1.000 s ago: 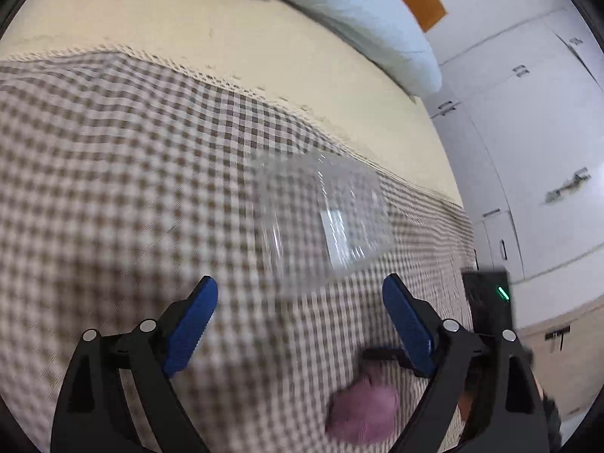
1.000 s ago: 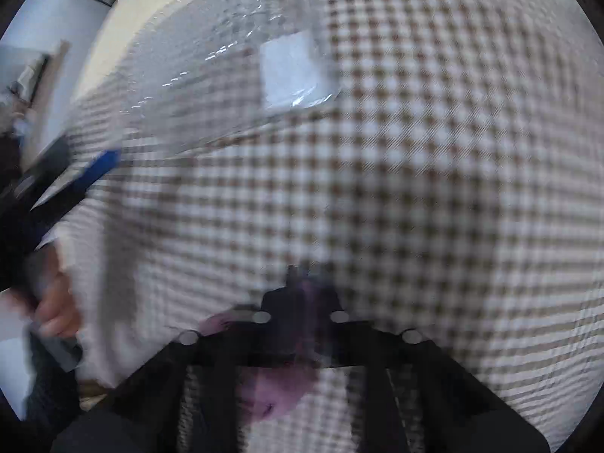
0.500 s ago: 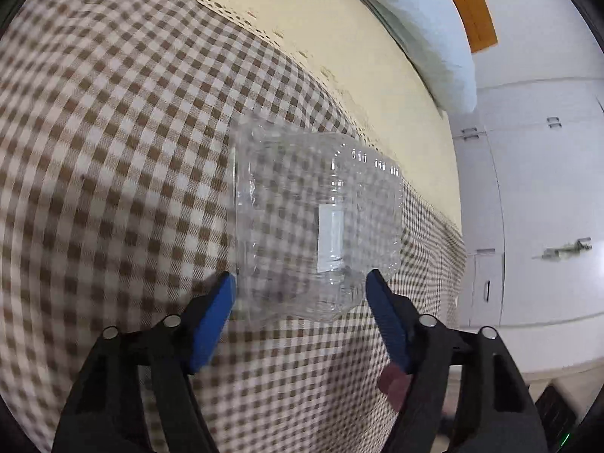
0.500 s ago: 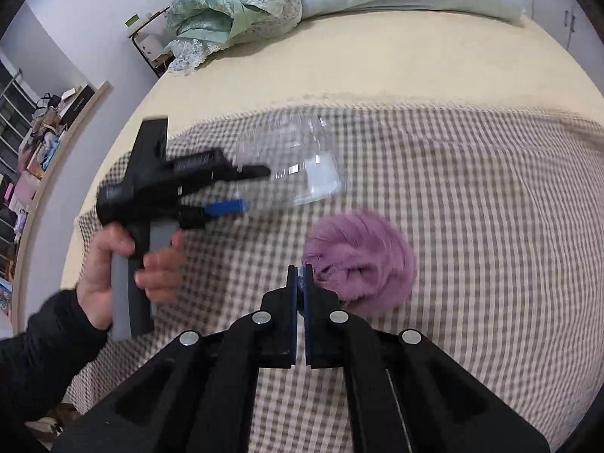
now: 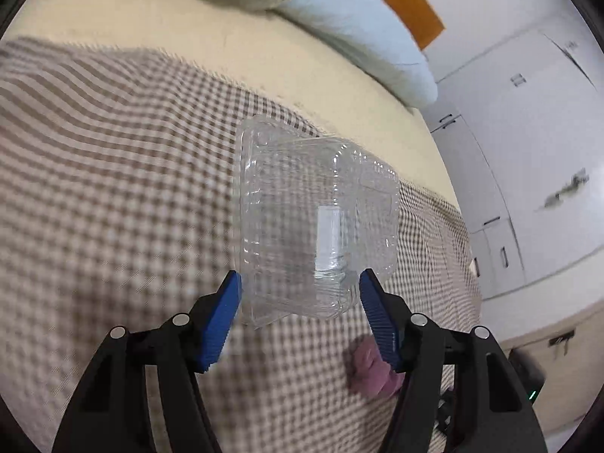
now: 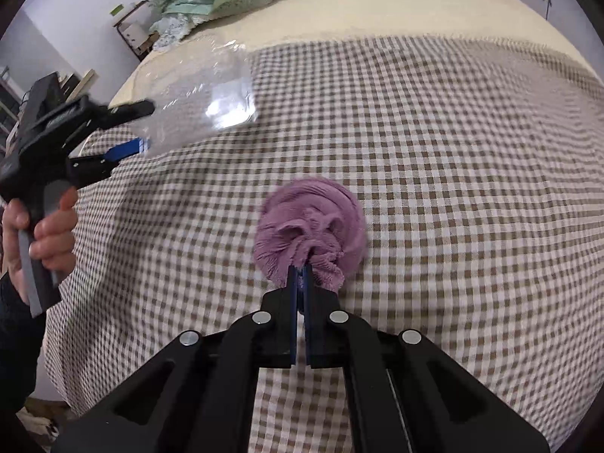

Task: Collect trash
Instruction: 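Carry both items over the wastebasket and open both grippers to drop them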

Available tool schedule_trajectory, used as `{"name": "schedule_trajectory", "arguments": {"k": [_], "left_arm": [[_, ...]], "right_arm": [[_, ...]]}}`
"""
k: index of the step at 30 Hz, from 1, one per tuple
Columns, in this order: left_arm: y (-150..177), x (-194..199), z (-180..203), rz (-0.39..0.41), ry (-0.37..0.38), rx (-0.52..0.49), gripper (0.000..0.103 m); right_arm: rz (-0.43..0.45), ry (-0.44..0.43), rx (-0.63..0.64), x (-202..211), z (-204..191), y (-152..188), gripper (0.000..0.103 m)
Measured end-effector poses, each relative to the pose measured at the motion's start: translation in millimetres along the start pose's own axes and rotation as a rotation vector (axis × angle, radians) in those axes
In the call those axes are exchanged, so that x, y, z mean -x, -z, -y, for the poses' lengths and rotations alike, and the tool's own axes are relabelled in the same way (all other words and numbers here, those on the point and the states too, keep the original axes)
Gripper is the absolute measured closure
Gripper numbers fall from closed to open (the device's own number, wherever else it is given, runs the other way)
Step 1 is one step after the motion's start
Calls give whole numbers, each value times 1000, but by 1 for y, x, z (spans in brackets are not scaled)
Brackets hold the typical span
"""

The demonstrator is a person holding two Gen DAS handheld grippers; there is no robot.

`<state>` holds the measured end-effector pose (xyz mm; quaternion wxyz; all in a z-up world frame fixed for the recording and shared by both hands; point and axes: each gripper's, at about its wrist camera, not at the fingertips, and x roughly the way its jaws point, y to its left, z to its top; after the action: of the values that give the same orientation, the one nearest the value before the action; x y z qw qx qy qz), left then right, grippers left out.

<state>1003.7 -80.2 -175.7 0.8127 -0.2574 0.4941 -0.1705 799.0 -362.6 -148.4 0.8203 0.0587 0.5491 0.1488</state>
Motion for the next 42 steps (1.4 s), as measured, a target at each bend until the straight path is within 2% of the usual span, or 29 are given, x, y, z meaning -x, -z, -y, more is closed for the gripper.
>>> {"name": "schedule_trajectory", "arguments": {"k": [5, 7, 11, 13, 15, 18, 19, 20, 22, 25, 26, 29, 31, 36, 42], "left_arm": [[58, 72, 22, 61, -54, -118, 41], [90, 109, 36, 88, -93, -172, 41], [163, 180, 66, 109, -115, -258, 41], [210, 215, 84, 134, -110, -293, 41], [258, 248, 92, 126, -84, -285, 41], [333, 284, 111, 72, -54, -312, 41], [358, 290, 120, 50, -46, -330, 41], [379, 290, 122, 24, -37, -347, 41], [423, 286, 139, -51, -23, -376, 41], [484, 268, 169, -139, -48, -481, 47], [505, 258, 181, -165, -64, -537, 47], [547, 231, 200, -216, -94, -615, 48], [574, 204, 206, -277, -116, -641, 48], [629, 130, 209, -435, -258, -747, 49], [664, 51, 204, -598, -373, -805, 49]], "right_arm": [[58, 19, 54, 45, -16, 42, 101], [89, 19, 85, 74, -23, 67, 101], [151, 16, 105, 138, -31, 116, 101], [194, 15, 105, 176, -43, 154, 101], [225, 19, 86, 217, -39, 204, 101], [237, 26, 43, 254, -27, 275, 101], [236, 25, 18, 270, -22, 310, 101], [233, 25, 5, 269, -20, 323, 101], [226, 32, -42, 279, -11, 374, 101], [198, 19, -136, 285, 8, 445, 101], [194, 17, -159, 286, 8, 453, 101], [172, 3, -264, 276, 34, 505, 101], [160, -2, -324, 264, 51, 541, 101], [150, -1, -412, 236, 84, 591, 101], [123, -4, -502, 193, 127, 606, 101]]}}
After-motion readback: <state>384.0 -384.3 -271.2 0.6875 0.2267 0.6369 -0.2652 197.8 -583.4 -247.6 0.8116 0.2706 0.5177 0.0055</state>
